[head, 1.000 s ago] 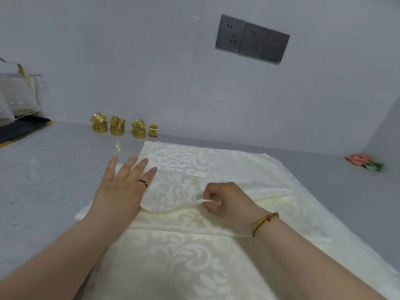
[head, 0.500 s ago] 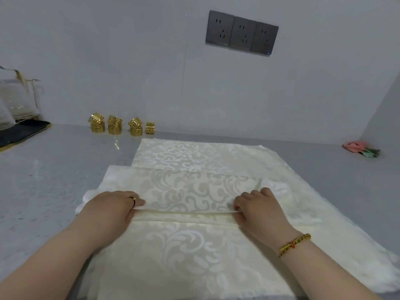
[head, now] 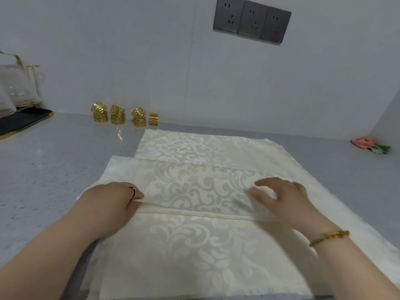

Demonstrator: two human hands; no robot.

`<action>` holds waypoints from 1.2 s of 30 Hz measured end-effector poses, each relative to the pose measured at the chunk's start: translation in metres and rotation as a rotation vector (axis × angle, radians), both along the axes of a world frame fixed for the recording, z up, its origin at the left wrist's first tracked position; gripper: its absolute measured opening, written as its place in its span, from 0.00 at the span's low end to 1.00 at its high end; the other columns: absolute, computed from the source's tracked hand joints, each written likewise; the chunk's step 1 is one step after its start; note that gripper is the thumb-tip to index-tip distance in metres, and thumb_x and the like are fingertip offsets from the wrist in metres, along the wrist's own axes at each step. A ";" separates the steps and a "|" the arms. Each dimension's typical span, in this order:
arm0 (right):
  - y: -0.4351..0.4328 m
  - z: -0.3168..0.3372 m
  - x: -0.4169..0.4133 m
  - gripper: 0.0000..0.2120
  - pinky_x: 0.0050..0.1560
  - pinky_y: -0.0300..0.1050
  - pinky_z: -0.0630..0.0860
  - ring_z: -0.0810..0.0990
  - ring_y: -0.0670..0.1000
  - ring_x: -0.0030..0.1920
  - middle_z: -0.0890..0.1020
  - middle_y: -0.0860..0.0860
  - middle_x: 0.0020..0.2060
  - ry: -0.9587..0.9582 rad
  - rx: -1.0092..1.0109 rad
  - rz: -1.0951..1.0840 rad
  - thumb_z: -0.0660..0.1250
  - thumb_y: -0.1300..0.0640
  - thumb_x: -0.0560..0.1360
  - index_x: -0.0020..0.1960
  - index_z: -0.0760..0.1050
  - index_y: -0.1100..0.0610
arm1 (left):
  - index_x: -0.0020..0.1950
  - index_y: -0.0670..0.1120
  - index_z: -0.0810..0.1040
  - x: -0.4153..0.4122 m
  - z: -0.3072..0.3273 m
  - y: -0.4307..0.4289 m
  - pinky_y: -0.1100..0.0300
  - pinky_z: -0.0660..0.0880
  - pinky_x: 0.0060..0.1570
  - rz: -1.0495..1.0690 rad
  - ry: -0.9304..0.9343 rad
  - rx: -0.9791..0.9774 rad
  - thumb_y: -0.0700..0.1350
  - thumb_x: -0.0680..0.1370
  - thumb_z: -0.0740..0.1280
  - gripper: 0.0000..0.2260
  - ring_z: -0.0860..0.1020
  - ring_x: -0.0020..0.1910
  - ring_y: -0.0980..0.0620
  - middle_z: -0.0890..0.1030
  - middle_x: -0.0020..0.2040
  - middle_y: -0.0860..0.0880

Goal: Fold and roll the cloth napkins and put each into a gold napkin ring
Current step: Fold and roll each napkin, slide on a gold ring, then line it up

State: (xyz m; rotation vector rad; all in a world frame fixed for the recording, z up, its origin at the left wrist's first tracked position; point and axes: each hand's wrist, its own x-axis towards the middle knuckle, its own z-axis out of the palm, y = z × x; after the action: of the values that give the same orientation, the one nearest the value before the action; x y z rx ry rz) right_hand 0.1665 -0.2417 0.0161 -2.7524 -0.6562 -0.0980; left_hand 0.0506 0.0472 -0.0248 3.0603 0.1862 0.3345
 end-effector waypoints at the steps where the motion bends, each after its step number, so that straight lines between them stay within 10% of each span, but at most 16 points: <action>1: 0.014 0.002 0.001 0.23 0.68 0.42 0.55 0.66 0.47 0.67 0.71 0.45 0.66 -0.003 0.036 0.042 0.56 0.38 0.74 0.64 0.70 0.49 | 0.66 0.60 0.67 -0.001 0.001 0.000 0.68 0.65 0.56 0.007 0.007 -0.017 0.54 0.80 0.53 0.15 0.68 0.64 0.61 0.68 0.66 0.64; 10: 0.119 -0.028 0.027 0.27 0.74 0.47 0.46 0.49 0.49 0.75 0.52 0.51 0.75 0.201 0.038 0.220 0.52 0.46 0.79 0.75 0.50 0.54 | 0.50 0.60 0.70 -0.002 0.011 -0.010 0.69 0.65 0.39 0.084 0.028 -0.060 0.62 0.77 0.50 0.13 0.72 0.47 0.61 0.75 0.52 0.60; 16: 0.120 -0.043 0.036 0.28 0.73 0.49 0.41 0.44 0.50 0.75 0.48 0.51 0.76 0.179 -0.152 0.236 0.48 0.42 0.79 0.75 0.49 0.51 | 0.70 0.54 0.63 0.014 0.007 -0.011 0.66 0.65 0.55 0.059 0.033 0.063 0.66 0.72 0.37 0.33 0.70 0.62 0.57 0.69 0.66 0.57; 25: 0.121 -0.045 0.036 0.28 0.73 0.49 0.40 0.43 0.49 0.75 0.47 0.51 0.76 0.154 -0.160 0.242 0.47 0.41 0.79 0.75 0.48 0.51 | 0.76 0.48 0.50 0.090 -0.002 -0.010 0.59 0.43 0.71 0.039 0.232 -0.144 0.52 0.82 0.47 0.23 0.46 0.75 0.54 0.47 0.77 0.50; 36: 0.121 -0.045 0.040 0.28 0.73 0.48 0.38 0.42 0.49 0.75 0.46 0.50 0.76 0.181 -0.139 0.265 0.49 0.41 0.79 0.75 0.48 0.50 | 0.66 0.48 0.68 0.098 0.010 0.046 0.57 0.63 0.62 0.343 0.163 -0.203 0.53 0.79 0.57 0.17 0.67 0.66 0.47 0.67 0.68 0.47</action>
State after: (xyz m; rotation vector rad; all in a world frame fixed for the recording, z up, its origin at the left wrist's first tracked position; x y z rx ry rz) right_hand 0.2061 -0.1206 -0.0290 -2.7300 -1.0001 0.2606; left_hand 0.1481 0.0933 -0.0145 2.8439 0.7107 0.0728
